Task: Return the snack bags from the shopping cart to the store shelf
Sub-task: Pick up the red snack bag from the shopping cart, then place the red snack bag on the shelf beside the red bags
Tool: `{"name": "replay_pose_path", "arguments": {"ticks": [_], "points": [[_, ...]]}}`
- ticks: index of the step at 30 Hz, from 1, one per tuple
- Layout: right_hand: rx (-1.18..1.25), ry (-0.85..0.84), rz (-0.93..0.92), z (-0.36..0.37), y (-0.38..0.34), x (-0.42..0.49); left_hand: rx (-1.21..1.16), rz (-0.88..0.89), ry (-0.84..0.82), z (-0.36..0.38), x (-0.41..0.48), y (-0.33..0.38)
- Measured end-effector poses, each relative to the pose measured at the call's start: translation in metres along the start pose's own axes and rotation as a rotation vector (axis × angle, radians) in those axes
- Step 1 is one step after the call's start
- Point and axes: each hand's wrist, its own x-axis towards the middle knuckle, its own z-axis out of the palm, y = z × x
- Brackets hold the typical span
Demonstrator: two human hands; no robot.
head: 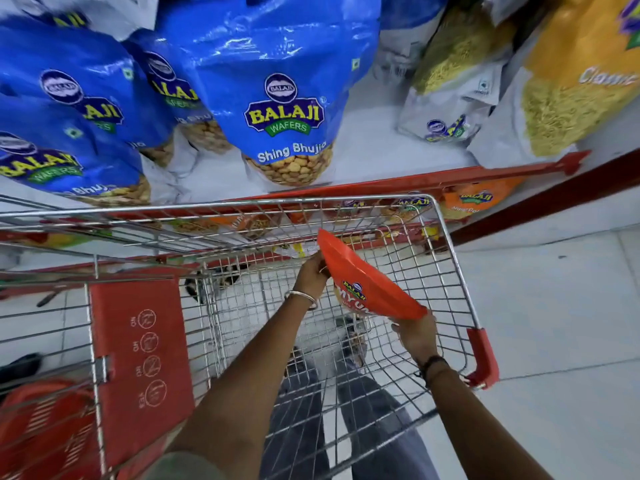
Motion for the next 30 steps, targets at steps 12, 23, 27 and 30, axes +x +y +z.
{"name": "replay_pose_path", "arguments": {"ticks": [12, 23, 27, 30], "points": [[0.345, -0.222, -0.280, -0.048, -0.102, -0.076, 0.080, 0.513, 0.040, 0.029, -0.159, 0.087], [0.505, -0.306, -0.795, -0.110, -0.292, -0.194, -0.139, 0.873, -0.159, 0.090, -0.304, 0.245], [0.575, -0.314, -1.027, -0.126, -0.358, -0.233, -0.102, 1.114, -0.274, 0.109, -0.348, 0.312], [0.635, -0.329, -1.127, -0.126, -0.408, -0.242, -0.033, 1.261, -0.273, 0.123, -0.357, 0.357]]}}
